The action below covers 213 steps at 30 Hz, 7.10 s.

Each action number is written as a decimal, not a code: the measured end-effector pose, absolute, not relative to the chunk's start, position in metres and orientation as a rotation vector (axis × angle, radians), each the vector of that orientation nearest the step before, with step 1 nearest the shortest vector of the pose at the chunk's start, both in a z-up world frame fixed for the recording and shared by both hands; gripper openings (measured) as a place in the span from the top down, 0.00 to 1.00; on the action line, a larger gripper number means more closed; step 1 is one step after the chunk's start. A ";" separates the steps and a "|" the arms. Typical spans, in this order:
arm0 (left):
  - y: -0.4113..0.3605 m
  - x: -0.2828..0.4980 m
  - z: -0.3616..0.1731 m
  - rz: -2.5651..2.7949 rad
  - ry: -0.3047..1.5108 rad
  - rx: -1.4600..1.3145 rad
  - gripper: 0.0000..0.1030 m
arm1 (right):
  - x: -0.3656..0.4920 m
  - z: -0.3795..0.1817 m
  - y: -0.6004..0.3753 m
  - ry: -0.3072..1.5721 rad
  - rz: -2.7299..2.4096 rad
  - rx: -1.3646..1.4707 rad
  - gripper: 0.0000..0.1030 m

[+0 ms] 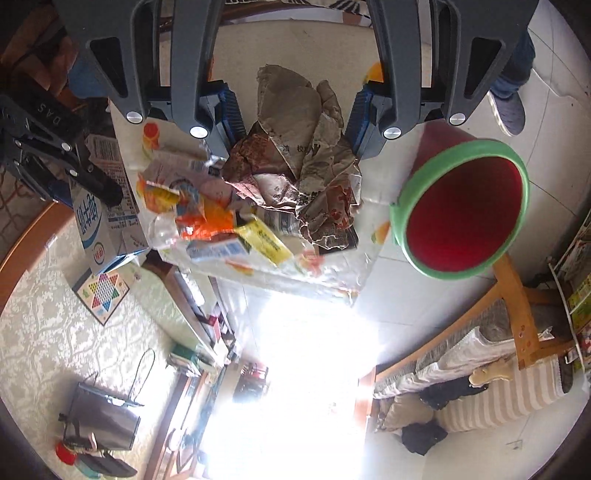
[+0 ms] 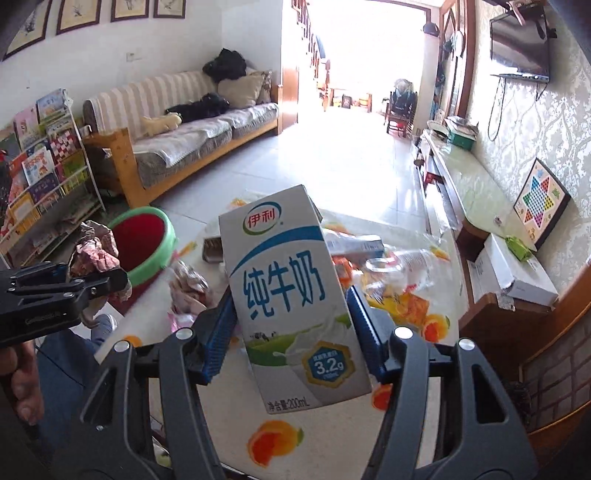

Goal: Collect trash
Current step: 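Drop the brown paper into the red bin with left tool while right carries carton, then lower the milk carton over the red bin and open the right tool, then move both tools back over the trash on the table, then grasp crumpled brown paper with left tool while right tool grasps crumpled blue-white paper, then carry the brown paper to the red bin and release it with left tool while right carries paper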

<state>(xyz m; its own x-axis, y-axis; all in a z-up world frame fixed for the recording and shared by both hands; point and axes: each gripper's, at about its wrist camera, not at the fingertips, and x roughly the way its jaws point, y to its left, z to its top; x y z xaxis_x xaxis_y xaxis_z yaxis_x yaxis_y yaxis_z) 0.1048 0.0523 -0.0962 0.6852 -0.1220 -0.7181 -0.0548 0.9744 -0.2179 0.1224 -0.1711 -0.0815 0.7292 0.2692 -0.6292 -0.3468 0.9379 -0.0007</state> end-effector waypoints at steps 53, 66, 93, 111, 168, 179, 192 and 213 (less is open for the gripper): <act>0.339 0.089 -0.117 0.450 0.739 -0.492 0.08 | 0.218 -0.137 0.156 0.842 0.740 -0.204 0.43; 0.329 0.088 -0.112 0.414 0.739 -0.483 0.08 | 0.208 -0.121 0.141 0.825 0.705 -0.241 0.07; 0.143 0.075 -0.060 0.093 0.748 -0.283 0.08 | 0.135 -0.064 -0.118 0.740 0.351 -0.109 0.04; 0.023 0.096 -0.107 -0.079 0.917 -0.135 0.08 | 0.103 -0.102 -0.232 0.803 0.203 -0.008 0.04; 0.053 0.227 -0.237 -0.019 1.184 -0.137 0.54 | 0.179 -0.238 -0.136 1.090 0.343 -0.117 0.55; 0.051 0.190 -0.165 -0.042 1.044 -0.138 0.54 | 0.155 -0.176 -0.164 0.959 0.280 -0.066 0.55; 0.050 0.124 -0.106 -0.068 0.899 -0.110 0.54 | 0.126 -0.104 -0.177 0.792 0.235 -0.057 0.55; 0.077 0.094 -0.070 -0.027 0.787 -0.131 0.54 | 0.118 -0.068 -0.149 0.716 0.281 -0.066 0.55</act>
